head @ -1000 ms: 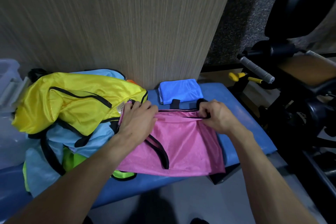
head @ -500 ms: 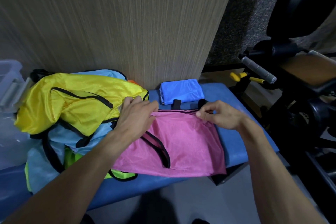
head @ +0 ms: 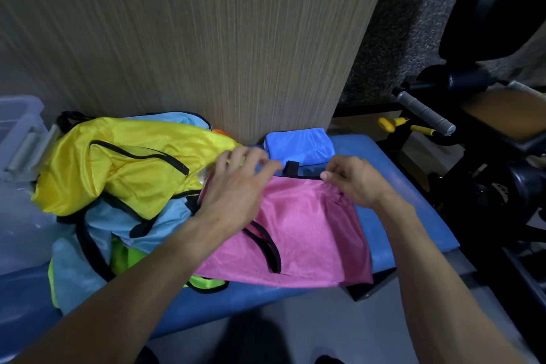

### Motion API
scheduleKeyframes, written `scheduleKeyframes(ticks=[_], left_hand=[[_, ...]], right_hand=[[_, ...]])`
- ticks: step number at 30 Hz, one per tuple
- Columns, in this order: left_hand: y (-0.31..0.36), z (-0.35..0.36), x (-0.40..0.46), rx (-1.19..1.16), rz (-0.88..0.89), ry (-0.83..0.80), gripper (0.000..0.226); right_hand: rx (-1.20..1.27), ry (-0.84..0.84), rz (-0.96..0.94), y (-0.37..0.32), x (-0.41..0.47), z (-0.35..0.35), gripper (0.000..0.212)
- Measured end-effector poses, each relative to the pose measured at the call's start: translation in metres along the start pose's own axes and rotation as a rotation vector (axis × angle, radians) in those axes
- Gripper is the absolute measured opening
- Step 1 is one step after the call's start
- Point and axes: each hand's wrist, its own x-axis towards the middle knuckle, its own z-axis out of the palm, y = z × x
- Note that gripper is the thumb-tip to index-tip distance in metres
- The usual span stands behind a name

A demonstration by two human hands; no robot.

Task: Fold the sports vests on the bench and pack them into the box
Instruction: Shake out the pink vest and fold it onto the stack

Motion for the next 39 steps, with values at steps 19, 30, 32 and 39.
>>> scheduleKeyframes(ticks=[19,30,32,39], left_hand=[[0.062,-0.006,-0.037,-0.457,0.384,-0.656,0.027],[0.065,-0.002,-0.039,-0.443,0.373,-0.647,0.03],[0.064,0.0,-0.039,-0.444,0.389,-0.65,0.03],[0.056,-0.009,-0.029,-0.548,0.34,-0.682,0.031]], right_hand=[[-0.268,0.013,0.114,0.013,0.006,0.002,0.031],[-0.296,-0.133,0.116,0.016,-0.001,-0.025,0.018],[-0.384,0.011,0.16,0.012,0.0,-0.01,0.021],[-0.187,0.157,0.183,0.015,-0.014,-0.001,0.035]])
